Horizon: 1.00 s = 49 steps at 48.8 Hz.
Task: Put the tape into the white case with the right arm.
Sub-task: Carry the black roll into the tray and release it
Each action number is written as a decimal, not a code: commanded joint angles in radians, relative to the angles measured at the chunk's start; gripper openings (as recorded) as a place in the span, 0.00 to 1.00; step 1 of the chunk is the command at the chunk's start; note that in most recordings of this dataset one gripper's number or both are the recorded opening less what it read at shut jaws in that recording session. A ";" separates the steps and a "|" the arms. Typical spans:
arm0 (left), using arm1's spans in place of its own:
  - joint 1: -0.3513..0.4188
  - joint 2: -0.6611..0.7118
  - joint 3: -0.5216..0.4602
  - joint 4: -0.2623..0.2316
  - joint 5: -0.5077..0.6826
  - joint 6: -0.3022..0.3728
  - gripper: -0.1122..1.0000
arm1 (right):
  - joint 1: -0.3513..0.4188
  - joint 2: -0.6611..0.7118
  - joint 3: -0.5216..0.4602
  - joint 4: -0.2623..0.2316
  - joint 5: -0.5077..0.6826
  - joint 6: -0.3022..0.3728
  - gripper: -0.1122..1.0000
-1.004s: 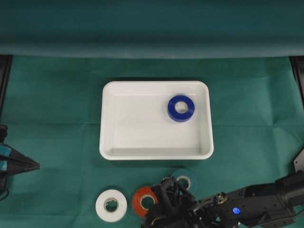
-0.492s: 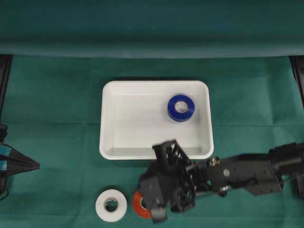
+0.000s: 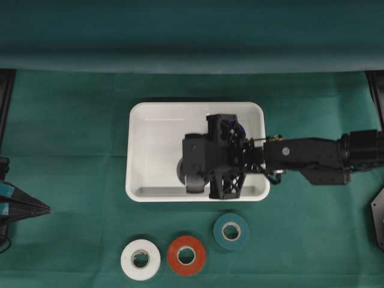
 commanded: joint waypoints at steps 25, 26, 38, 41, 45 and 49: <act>0.003 0.008 -0.011 0.000 -0.011 0.000 0.10 | -0.018 0.003 0.012 -0.002 -0.046 0.002 0.10; 0.002 0.008 -0.011 0.000 -0.011 0.000 0.10 | -0.018 0.005 0.014 -0.002 -0.046 0.000 0.10; 0.002 0.008 -0.011 0.000 -0.011 0.000 0.10 | -0.018 0.006 0.029 -0.002 -0.046 0.002 0.59; 0.002 0.008 -0.011 0.000 -0.011 0.000 0.10 | -0.018 0.006 0.029 -0.002 -0.048 0.002 0.69; 0.002 0.008 -0.011 0.000 -0.011 0.000 0.10 | -0.018 0.006 0.029 -0.002 -0.048 0.002 0.62; 0.002 0.008 -0.011 0.000 -0.011 0.000 0.10 | -0.018 0.002 0.029 -0.002 -0.046 0.002 0.62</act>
